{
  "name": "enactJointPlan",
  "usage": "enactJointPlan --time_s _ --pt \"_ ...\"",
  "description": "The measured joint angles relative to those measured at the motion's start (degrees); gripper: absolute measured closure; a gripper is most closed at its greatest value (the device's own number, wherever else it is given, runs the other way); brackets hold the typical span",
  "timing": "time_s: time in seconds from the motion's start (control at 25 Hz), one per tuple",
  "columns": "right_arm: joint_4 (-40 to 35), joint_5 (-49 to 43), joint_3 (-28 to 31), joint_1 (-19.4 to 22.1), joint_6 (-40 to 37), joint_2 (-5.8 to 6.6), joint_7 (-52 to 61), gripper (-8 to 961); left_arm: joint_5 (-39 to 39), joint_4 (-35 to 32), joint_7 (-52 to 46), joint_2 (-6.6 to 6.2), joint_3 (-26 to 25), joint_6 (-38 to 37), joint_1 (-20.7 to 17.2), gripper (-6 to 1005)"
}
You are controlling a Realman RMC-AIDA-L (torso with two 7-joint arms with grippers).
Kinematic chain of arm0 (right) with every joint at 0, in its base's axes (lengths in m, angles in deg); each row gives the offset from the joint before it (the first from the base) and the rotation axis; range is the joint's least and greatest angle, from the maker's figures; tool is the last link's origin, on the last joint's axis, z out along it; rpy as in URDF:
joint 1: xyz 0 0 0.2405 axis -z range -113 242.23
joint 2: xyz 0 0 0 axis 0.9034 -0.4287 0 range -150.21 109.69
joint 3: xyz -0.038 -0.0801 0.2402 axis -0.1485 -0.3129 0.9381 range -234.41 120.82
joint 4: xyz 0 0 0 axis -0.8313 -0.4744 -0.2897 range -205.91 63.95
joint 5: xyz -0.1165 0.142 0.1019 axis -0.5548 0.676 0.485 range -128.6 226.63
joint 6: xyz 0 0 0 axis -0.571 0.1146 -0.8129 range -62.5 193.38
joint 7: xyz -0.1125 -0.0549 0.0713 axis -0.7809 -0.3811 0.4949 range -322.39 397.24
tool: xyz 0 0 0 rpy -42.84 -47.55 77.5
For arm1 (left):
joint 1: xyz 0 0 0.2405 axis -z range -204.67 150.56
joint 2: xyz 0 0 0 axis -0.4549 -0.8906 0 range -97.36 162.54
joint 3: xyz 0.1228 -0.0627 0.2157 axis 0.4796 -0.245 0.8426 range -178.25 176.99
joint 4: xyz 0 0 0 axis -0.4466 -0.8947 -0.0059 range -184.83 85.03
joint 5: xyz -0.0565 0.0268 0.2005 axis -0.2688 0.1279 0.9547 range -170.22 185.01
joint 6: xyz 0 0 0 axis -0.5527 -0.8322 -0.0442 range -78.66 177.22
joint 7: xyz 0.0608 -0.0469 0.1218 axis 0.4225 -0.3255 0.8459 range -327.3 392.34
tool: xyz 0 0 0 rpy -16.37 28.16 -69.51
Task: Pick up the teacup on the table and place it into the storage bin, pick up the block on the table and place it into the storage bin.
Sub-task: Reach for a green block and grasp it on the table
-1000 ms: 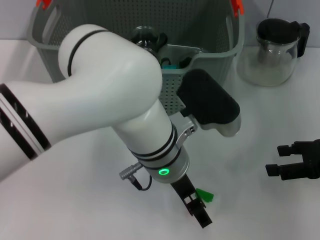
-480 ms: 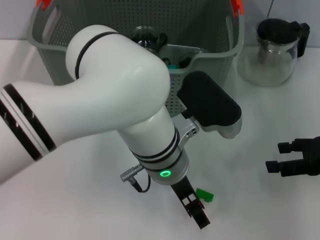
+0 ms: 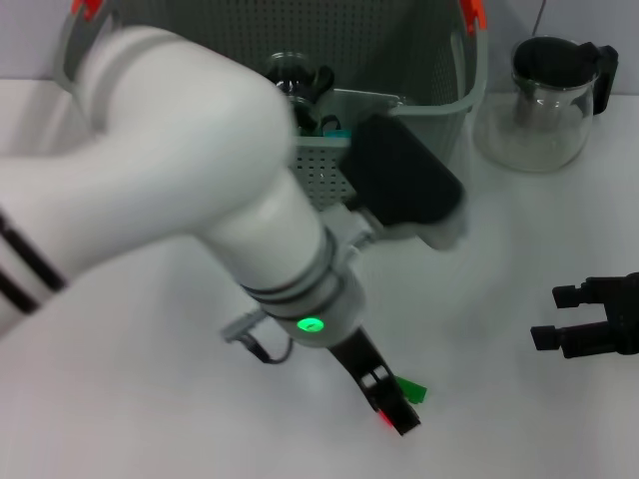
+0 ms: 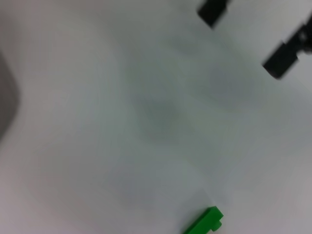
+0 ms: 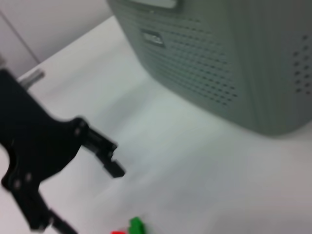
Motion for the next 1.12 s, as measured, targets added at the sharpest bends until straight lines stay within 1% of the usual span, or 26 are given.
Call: enactJointPlan --time_s 0.08,0.16,0.2,0.28,0.32,0.36,0.44,0.48,0.52,0.6,0.68,0.76,0.92,1.12 --pt "0.0 0.0 0.02 -0.25 -1.21 0.1 -0.74 42 -1.3 -2.8 4.13 0.08 -4.86 -1.24 -3.51 65" --pt "-0.08 -0.08 0.0 -0.48 -2.24 0.19 -1.6 42 -4.97 -4.74 10.52 0.19 -10.68 -3.31 -6.99 66" --pt "-0.12 -0.24 -0.06 -0.64 -2.61 0.24 -2.02 42 -8.1 -5.18 15.36 0.26 -14.93 -4.77 -8.91 66" --pt "-0.22 -0.98 -0.17 -1.22 -3.49 0.25 -3.17 42 -15.12 -4.02 25.26 0.33 -22.27 -7.7 -11.53 67" --pt "-0.24 -1.53 -0.18 -1.7 -3.7 0.24 -3.73 42 -19.83 -2.01 31.56 0.28 -27.2 -9.66 -12.81 68" --pt "-0.26 -1.97 -0.18 -2.03 -3.89 0.23 -4.08 42 -22.88 0.24 35.81 0.2 -30.65 -11.24 -13.29 68" --pt "-0.31 -3.31 -0.2 -3.05 -4.07 0.23 -4.74 42 -30.21 8.9 48.38 -0.37 -41.31 -16.57 -13.57 69" --pt "-0.32 -4.24 -0.21 -3.65 -4.27 0.21 -4.91 42 -31.45 11.69 51.5 -0.61 -44.27 -18.05 -13.46 70" --pt "-0.33 -5.09 -0.25 -4.24 -4.43 0.16 -5.0 41 -32.73 17.0 57.22 -1.03 -49.15 -20.69 -12.9 70" --pt "-0.4 -6.86 -0.36 -5.69 -4.75 -0.13 -5.03 41 -33.65 24.75 66.38 -1.88 -55.24 -24.61 -12.18 71" --pt "-0.51 -8.05 -0.57 -6.97 -4.78 -0.37 -4.96 41 -33.72 29.42 72.55 -2.39 -58.53 -26.01 -12.14 72" --pt "-0.56 -9.07 -0.82 -8.48 -4.79 -0.65 -4.29 42 -33.47 31.11 76.53 -2.33 -60.02 -25.55 -13.21 73" --pt "-0.55 -11.99 -1.94 -11.75 -4.64 -1.59 -0.67 42 -32.08 31.47 81.33 -1.61 -60.83 -23.22 -15.39 75" --pt "-0.71 -15.08 -7.6 -16.54 -4.28 -3.37 6.68 43 -30.33 31.88 86.4 -0.85 -61.01 -18.97 -16.54 78"
